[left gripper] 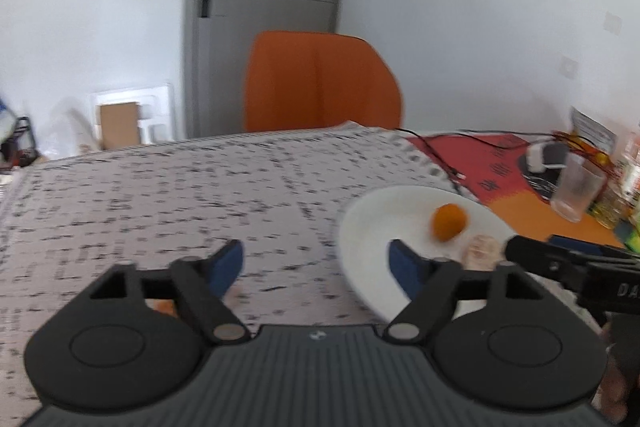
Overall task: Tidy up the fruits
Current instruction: 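Move both open tools back from the bowl to the fruit pile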
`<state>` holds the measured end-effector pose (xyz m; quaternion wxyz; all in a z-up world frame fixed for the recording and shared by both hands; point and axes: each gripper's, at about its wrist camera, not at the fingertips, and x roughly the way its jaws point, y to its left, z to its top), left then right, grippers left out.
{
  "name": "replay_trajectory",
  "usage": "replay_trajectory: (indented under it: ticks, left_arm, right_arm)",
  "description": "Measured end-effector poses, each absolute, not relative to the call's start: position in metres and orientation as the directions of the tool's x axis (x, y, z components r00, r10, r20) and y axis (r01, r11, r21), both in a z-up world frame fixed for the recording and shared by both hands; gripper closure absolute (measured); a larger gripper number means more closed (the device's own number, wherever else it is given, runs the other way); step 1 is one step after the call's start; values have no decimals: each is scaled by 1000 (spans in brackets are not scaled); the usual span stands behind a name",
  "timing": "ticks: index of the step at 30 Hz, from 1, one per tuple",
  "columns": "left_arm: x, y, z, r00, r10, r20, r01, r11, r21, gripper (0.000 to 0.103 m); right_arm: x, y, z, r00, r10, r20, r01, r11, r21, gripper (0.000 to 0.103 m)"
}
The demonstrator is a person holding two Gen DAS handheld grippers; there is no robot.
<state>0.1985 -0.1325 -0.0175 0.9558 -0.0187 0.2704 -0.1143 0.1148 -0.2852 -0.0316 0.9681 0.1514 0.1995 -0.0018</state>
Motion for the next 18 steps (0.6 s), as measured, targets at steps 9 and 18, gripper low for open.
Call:
replay_trajectory:
  ticks: [9,18]
  left_arm:
    - [188,-96,-18,840,-159,-518,125,987,-101,10]
    - [171,-75,-21,835,-159,-527,103,986,-134,8]
  right_arm:
    - [120,-271,-29,917,60,-395,66,953,297,0]
    - [122,-257,-29,915,60,-398,52,963,265,0]
